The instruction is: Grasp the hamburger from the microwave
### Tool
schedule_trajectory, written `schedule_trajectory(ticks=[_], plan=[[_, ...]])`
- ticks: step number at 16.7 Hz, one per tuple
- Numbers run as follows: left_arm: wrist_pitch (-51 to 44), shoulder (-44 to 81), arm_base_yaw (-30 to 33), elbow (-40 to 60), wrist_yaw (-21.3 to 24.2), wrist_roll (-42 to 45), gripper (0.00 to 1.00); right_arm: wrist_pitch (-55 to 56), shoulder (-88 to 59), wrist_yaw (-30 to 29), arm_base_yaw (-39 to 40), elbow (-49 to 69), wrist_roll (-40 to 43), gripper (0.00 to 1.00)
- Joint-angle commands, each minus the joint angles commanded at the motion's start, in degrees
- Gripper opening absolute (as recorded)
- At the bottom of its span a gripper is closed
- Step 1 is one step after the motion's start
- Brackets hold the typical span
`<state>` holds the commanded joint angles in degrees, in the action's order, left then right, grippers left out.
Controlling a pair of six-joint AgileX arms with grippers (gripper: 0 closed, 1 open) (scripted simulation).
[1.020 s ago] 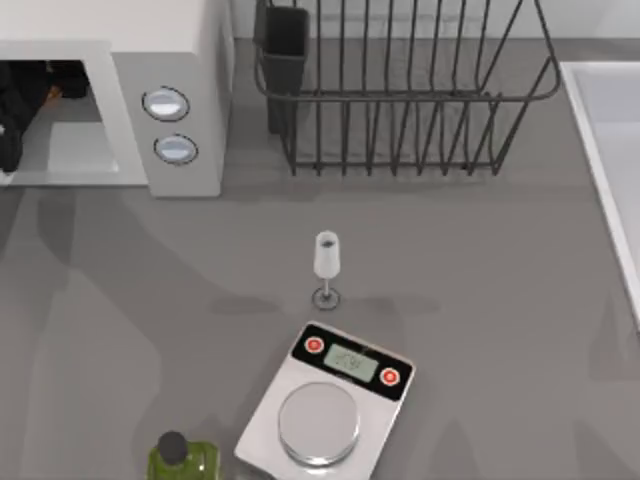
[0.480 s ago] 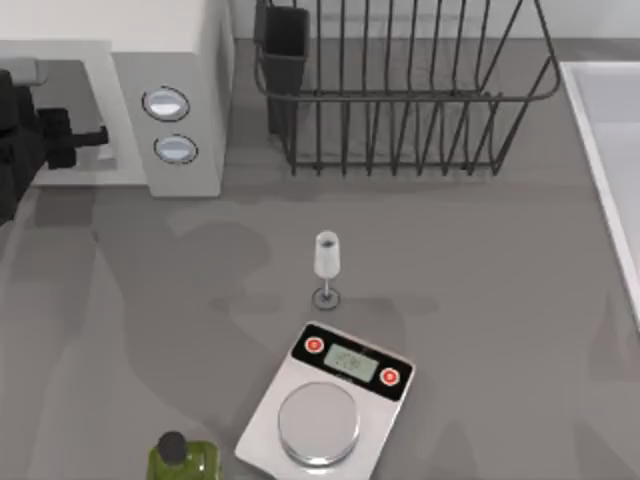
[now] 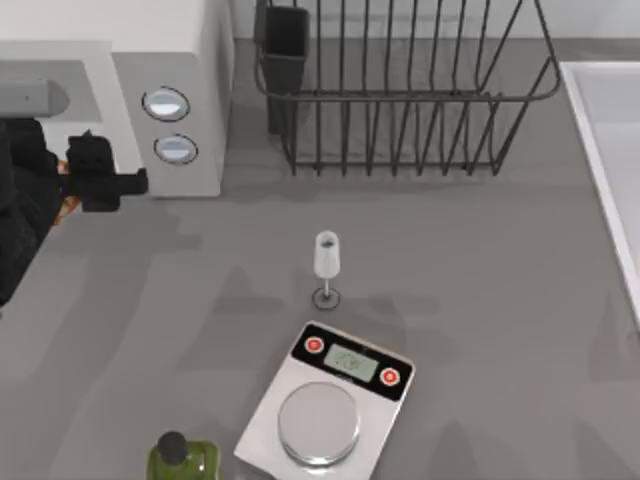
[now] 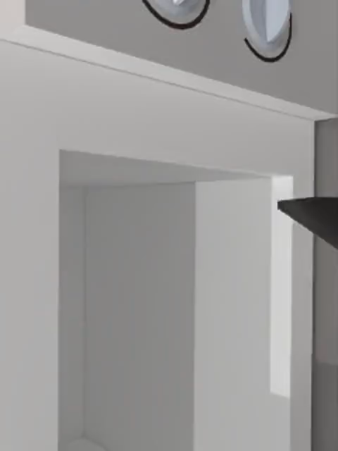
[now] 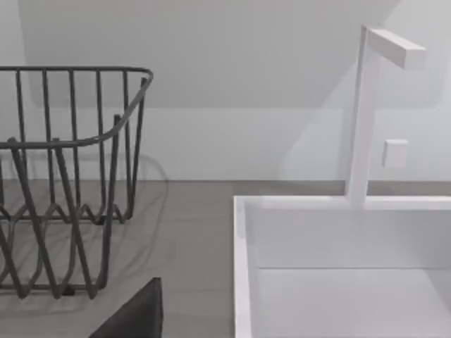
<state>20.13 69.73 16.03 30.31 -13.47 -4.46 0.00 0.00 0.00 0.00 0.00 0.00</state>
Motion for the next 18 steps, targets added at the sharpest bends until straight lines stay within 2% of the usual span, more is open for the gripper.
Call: schedule_trajectory(ticks=[3, 10, 14, 18], plan=[[-1.28, -2.75, 0.57, -2.71, -0.75, -0.25, 0.00, 0.00, 0.00, 0.00, 0.00, 0.00, 0.00, 1.00], [0.96, -0.01, 0.15, -3.14, -0.80, -0.14, 0.00, 0.00, 0.00, 0.00, 0.00, 0.00, 0.00, 1.00], [12.22, 10.24, 0.53, -5.48, -0.90, -0.19, 0.00, 0.00, 0.00, 0.00, 0.00, 0.00, 0.00, 1.00], [31.52, 23.91, 0.80, -9.26, -0.81, -0.19, 0.00, 0.00, 0.00, 0.00, 0.00, 0.00, 0.00, 1.00]])
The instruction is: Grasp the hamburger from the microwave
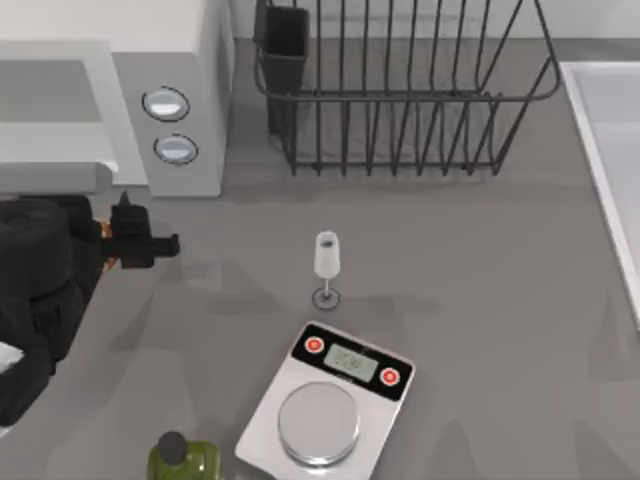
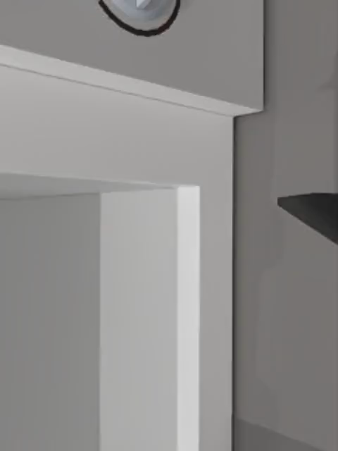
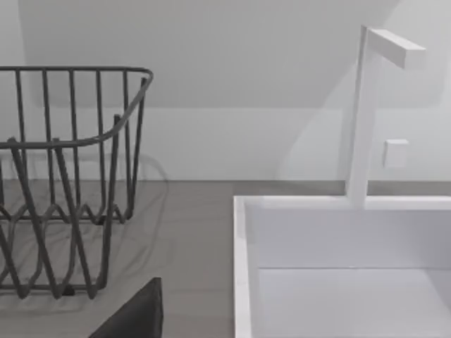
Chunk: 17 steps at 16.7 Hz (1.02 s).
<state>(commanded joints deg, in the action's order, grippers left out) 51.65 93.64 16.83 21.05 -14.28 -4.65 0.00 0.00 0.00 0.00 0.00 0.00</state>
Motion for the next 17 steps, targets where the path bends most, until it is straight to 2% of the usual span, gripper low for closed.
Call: schedule_trajectory(ticks=[3, 6, 13, 17], plan=[[13.65, 9.08, 0.02, -3.13, 0.23, 0.05, 0.00, 0.00, 0.00, 0.00, 0.00, 0.00, 0.00, 1.00], [22.31, 15.59, -0.08, -5.70, 0.50, 0.13, 0.00, 0.00, 0.00, 0.00, 0.00, 0.00, 0.00, 1.00], [25.53, 18.20, -0.16, -6.86, 0.65, 0.17, 0.00, 0.00, 0.00, 0.00, 0.00, 0.00, 0.00, 1.00], [25.53, 18.20, -0.16, -6.86, 0.65, 0.17, 0.30, 0.00, 0.00, 0.00, 0.00, 0.00, 0.00, 1.00]])
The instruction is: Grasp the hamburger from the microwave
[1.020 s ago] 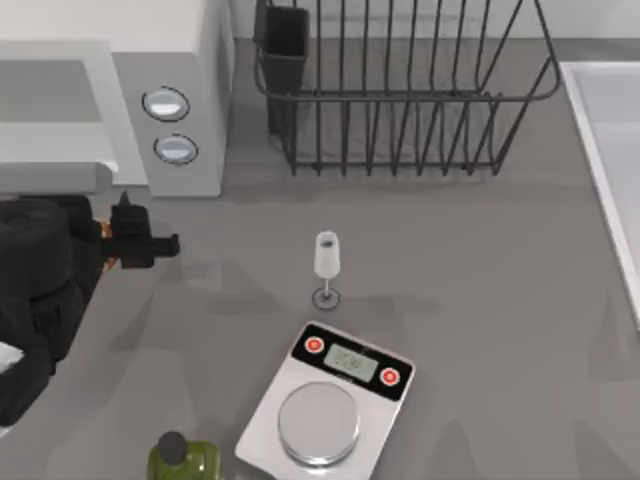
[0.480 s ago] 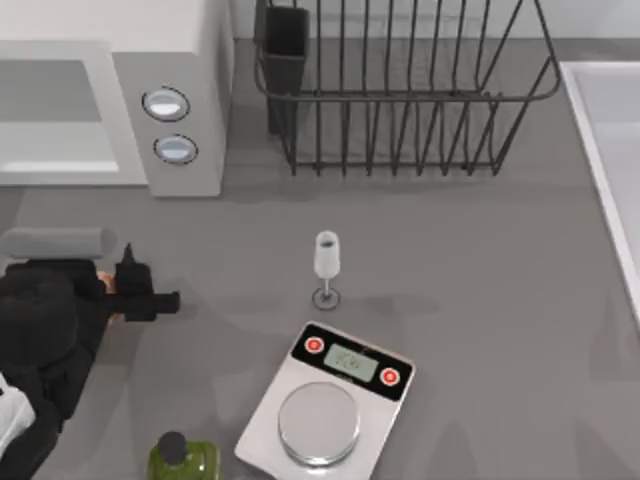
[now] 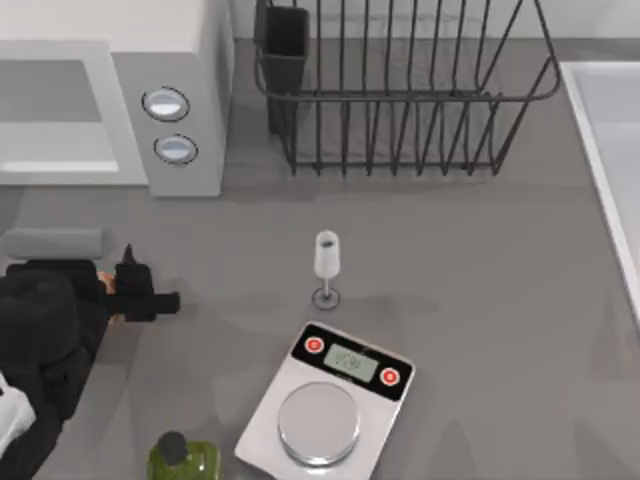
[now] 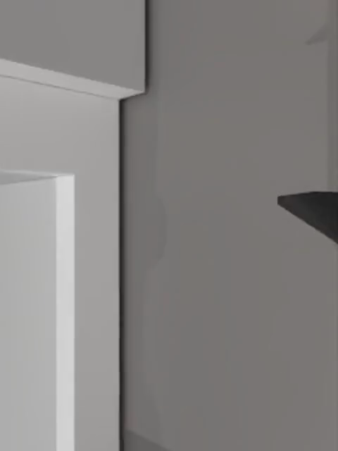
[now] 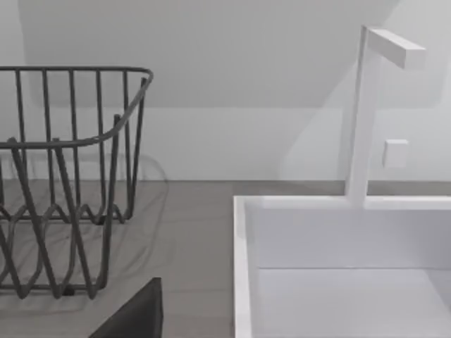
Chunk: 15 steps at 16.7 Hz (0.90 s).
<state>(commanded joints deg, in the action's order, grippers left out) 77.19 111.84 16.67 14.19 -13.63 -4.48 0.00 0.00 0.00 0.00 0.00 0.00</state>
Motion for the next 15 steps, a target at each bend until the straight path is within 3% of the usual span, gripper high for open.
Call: schedule_trajectory(ticks=[9, 15], plan=[[0.00, 0.00, 0.00, 0.00, 0.00, 0.00, 0.98, 0.00, 0.00, 0.00, 0.00, 0.00, 0.00, 1.00], [0.00, 0.00, 0.00, 0.00, 0.00, 0.00, 1.00, 0.00, 0.00, 0.00, 0.00, 0.00, 0.00, 1.00]])
